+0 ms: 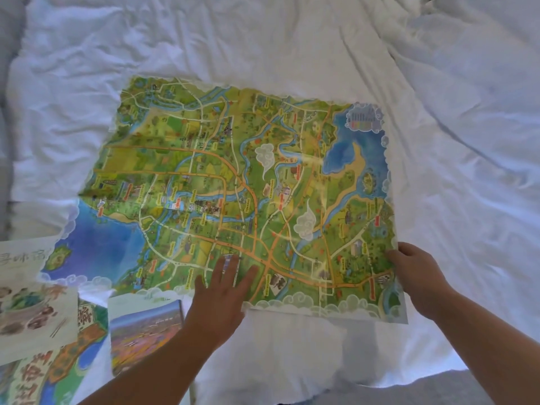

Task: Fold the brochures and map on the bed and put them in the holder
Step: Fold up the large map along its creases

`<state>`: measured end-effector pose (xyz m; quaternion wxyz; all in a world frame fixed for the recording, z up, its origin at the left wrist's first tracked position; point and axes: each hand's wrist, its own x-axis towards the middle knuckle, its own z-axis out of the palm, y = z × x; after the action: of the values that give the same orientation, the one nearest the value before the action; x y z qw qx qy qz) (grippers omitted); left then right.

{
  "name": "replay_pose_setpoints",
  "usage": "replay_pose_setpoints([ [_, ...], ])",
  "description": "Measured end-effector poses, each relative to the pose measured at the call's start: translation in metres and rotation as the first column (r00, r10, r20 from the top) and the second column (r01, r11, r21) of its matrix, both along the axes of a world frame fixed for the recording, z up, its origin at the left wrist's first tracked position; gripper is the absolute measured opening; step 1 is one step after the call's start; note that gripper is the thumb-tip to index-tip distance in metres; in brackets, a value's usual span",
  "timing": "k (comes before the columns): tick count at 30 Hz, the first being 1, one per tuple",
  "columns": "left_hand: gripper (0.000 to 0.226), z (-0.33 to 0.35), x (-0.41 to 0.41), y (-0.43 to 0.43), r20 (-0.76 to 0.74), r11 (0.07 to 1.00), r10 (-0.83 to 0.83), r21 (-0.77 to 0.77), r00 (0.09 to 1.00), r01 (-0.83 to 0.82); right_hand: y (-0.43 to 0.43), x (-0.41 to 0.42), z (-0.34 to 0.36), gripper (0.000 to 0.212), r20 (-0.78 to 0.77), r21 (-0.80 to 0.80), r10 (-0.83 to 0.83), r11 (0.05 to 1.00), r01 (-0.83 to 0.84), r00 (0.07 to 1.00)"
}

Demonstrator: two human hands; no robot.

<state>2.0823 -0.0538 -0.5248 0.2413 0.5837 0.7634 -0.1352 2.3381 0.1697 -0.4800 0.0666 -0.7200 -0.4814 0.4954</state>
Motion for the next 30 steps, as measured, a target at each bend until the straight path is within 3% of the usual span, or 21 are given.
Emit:
replay_pose_setpoints([
  [7, 0.094, -0.005, 0.014, 0.0, -0.087, 0.995, -0.028, 0.091, 0.996, 0.036, 0.004, 0.001, 0.0, 0.02, -0.07, -0.057, -0.103, 0.993, 0.099, 0.992],
  [16, 0.093, 0.007, 0.001, -0.005, -0.127, 0.997, 0.006, 0.077, 0.992, 0.004, 0.01, 0.013, 0.008, 0.02, -0.194, -0.221, -0.314, 0.937, 0.27, 0.929],
  [30, 0.073, 0.018, -0.002, 0.003, -0.153, 0.973, 0.098, 0.224, 0.983, -0.062, 0.007, 0.019, 0.012, 0.022, -0.185, -0.23, -0.297, 0.94, 0.253, 0.937],
])
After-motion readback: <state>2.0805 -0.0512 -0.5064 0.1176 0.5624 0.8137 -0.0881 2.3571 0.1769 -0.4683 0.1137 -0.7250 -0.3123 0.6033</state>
